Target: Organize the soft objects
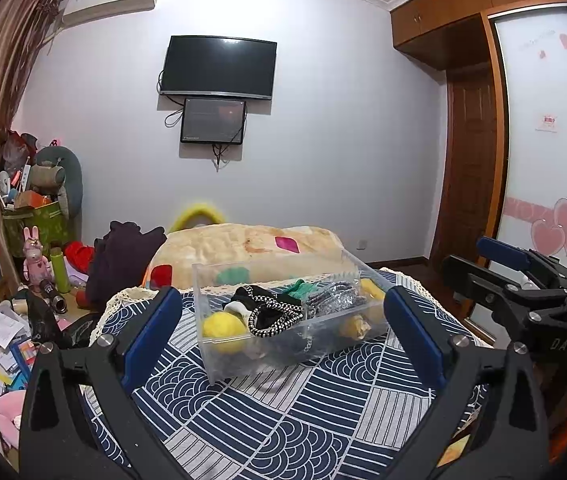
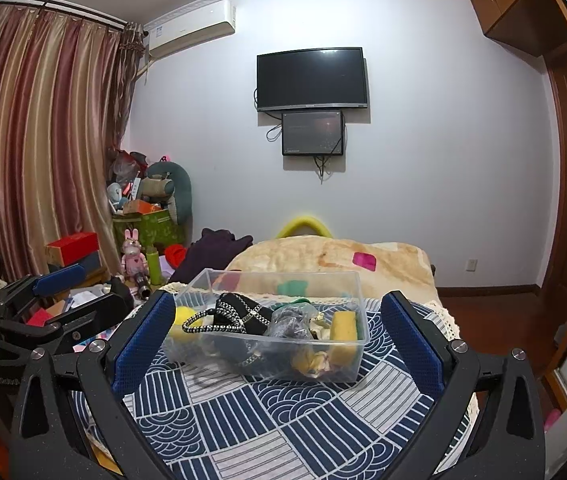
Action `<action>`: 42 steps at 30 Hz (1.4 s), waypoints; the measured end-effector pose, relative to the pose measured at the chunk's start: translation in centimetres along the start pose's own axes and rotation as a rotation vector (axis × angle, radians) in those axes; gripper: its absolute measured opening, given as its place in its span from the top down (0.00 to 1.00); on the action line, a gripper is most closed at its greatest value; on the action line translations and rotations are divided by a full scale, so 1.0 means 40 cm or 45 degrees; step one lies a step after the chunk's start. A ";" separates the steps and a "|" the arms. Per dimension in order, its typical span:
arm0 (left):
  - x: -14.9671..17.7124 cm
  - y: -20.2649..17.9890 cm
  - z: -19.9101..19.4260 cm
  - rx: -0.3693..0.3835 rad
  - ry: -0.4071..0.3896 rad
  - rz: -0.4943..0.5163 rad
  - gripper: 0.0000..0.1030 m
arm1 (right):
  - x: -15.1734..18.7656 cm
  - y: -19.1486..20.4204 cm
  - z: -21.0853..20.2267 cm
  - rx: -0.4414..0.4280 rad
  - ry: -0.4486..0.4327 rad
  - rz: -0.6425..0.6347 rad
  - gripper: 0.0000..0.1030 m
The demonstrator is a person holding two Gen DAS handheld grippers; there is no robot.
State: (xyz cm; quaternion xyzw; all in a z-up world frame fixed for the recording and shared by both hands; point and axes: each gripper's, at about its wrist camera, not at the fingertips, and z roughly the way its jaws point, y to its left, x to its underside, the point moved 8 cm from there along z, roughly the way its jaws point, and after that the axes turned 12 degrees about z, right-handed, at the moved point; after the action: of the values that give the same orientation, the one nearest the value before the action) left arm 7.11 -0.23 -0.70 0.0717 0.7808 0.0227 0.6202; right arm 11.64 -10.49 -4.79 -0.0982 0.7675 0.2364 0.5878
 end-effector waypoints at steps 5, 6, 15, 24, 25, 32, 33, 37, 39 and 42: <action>0.000 0.002 0.000 -0.001 0.003 -0.006 0.00 | 0.000 0.000 0.000 -0.003 0.001 0.000 0.00; 0.000 0.002 0.000 0.002 0.003 -0.009 0.00 | 0.000 0.000 0.000 -0.002 0.001 0.000 0.00; -0.005 0.006 -0.004 0.003 0.000 -0.016 0.00 | -0.001 0.001 -0.003 -0.009 0.000 0.003 0.00; -0.003 0.005 -0.006 0.008 0.003 -0.020 0.00 | -0.002 0.003 -0.004 -0.011 0.001 0.003 0.00; -0.004 0.004 -0.005 0.008 0.003 -0.021 0.00 | -0.003 0.003 -0.005 -0.012 0.001 0.005 0.00; -0.005 0.006 -0.003 0.015 -0.003 -0.027 0.00 | -0.004 0.003 -0.005 -0.013 0.001 0.005 0.00; -0.005 0.007 -0.002 0.017 -0.004 -0.031 0.00 | -0.004 0.003 -0.005 -0.013 0.002 0.004 0.00; 0.000 0.006 0.004 0.035 0.012 -0.042 0.00 | -0.006 0.003 -0.005 -0.011 0.003 0.004 0.00; 0.001 0.006 0.008 0.035 0.016 -0.044 0.00 | -0.005 0.002 -0.003 -0.013 0.003 0.006 0.00; 0.003 0.005 0.011 0.043 0.021 -0.039 0.00 | -0.005 0.002 -0.002 -0.010 0.003 0.006 0.00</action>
State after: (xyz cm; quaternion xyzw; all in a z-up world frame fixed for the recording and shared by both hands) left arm 7.52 -0.05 -0.90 0.0700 0.7872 0.0005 0.6127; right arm 11.60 -10.49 -4.57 -0.0989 0.7674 0.2406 0.5861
